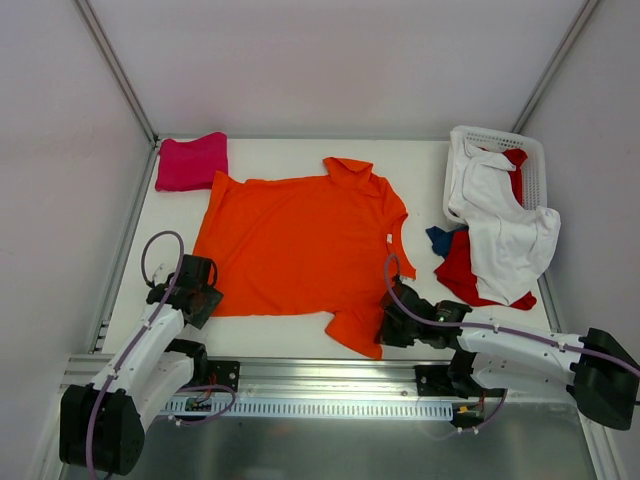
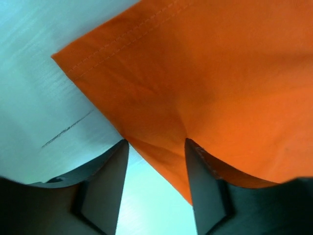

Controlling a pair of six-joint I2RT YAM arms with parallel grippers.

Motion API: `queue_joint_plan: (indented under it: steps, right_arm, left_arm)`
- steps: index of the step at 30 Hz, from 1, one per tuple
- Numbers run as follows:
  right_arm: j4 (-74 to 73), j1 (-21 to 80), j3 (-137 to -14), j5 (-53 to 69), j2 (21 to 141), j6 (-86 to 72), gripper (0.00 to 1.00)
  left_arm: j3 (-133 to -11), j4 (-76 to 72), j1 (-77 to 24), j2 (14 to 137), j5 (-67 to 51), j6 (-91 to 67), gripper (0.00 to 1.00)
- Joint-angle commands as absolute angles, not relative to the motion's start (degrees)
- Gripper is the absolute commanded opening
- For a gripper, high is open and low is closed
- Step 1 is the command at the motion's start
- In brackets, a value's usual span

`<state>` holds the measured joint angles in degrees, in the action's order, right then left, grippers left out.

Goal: Fold and stack the t-shirts
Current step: Grap the side of the flattened tshirt closest away from the robot with both arms

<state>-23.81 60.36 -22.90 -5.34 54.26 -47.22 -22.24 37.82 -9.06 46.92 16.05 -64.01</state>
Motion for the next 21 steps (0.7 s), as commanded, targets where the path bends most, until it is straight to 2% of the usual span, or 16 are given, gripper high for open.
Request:
queue_joint_plan:
  steps: [1, 8, 12, 13, 14, 21]
  right_arm:
    - [-25.49, 59.07, -24.7, -5.45, 54.05, -45.35, 0.01]
    - [-25.75, 57.31, -24.35, -4.66, 54.06, -44.03, 0.01]
    - [-25.75, 56.78, -24.26, -4.66, 53.96, -43.86, 0.01]
    - [-25.84, 56.6, -24.26, -4.66, 53.96, -43.77, 0.0]
    - [-25.93, 56.43, -24.43, -4.66, 54.05, -43.6, 0.0]
    - [-35.49, 56.43, -29.35, -9.66, 50.91, -42.1, 0.01]
  left_arm:
    - [-20.3, 38.15, -9.58, 49.39, 17.49, -67.41, 0.49]
    - [-20.92, 36.3, -9.67, 52.73, 17.49, -68.91, 0.3]
    - [-21.27, 36.21, -9.58, 53.44, 17.58, -68.56, 0.14]
    - [-21.36, 36.21, -9.67, 53.44, 17.67, -68.47, 0.05]
    - [-21.27, 36.21, -9.67, 53.35, 17.58, -68.29, 0.0]
    - [-23.99, 37.52, -9.58, 49.49, 14.6, -63.46, 0.0]
